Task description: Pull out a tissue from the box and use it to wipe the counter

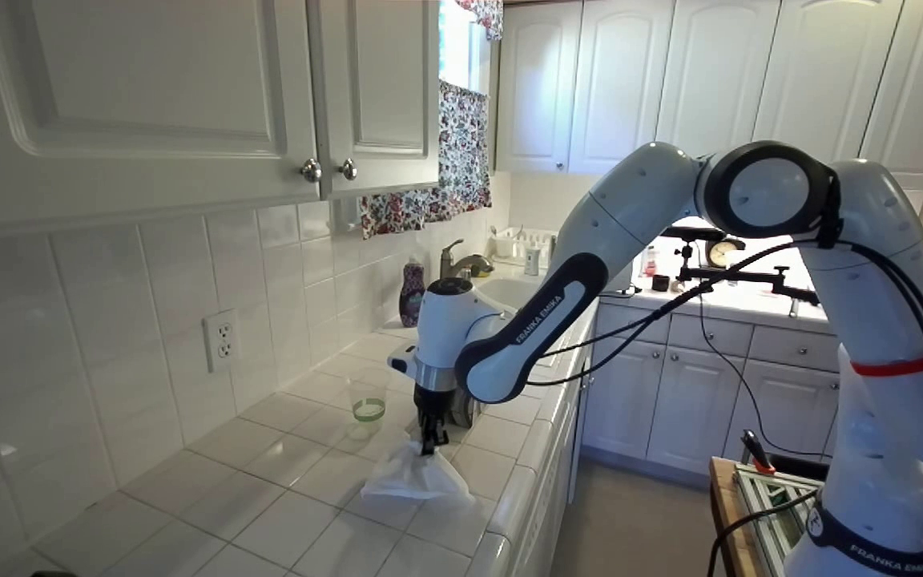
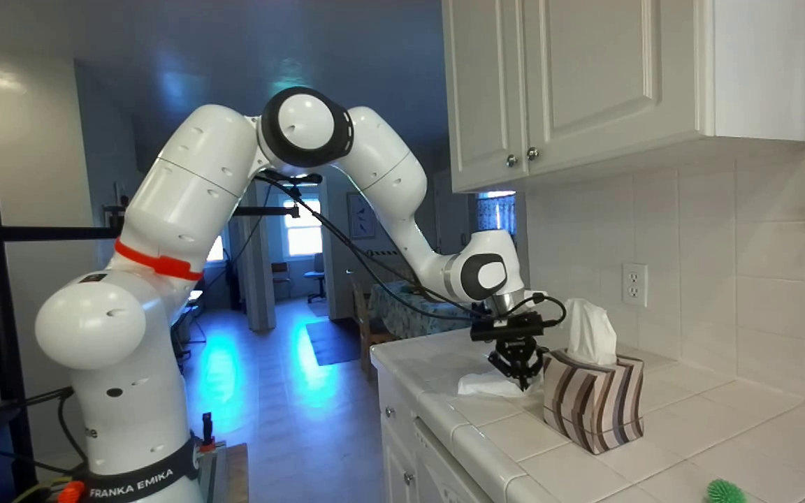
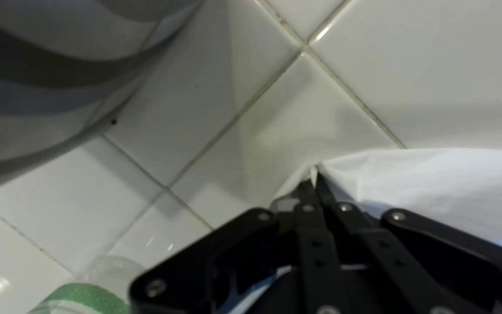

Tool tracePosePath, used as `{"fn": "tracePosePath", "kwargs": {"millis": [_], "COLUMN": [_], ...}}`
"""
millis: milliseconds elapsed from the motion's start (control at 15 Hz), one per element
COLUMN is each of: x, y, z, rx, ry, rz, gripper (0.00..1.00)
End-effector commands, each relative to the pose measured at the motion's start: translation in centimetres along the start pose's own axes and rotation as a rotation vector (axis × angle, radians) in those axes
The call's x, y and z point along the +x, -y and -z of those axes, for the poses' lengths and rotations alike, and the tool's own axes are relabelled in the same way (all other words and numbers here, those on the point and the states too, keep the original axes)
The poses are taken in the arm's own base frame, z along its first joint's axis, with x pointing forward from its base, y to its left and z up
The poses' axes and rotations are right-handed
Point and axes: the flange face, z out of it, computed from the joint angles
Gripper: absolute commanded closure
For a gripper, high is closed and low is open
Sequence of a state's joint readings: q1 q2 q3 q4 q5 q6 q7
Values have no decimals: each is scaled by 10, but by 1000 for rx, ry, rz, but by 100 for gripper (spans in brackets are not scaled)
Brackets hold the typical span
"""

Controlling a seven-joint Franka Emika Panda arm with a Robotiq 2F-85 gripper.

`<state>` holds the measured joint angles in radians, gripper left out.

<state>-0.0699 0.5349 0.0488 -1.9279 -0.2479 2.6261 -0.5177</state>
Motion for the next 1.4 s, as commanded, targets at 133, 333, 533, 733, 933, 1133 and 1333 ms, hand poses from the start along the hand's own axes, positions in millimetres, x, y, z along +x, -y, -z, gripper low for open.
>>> {"fn": "tracePosePath", "kwargs": {"millis": [133,333,533,733,933,1133,1333], "x": [-11,-23,-32,-29,-17,-4,9], "y": [1,-11,-14,-9,1,15,26], "z": [-9,-13,-15,-15,-14,-11,-10], "rx": [7,-12,-23,-29,-32,-36,-28], "ry": [37,55,81,92,87,82,61], "rz": [-9,-28,-3,29,58,92,112], "gripper": [100,100,100,100,100,100,100]}}
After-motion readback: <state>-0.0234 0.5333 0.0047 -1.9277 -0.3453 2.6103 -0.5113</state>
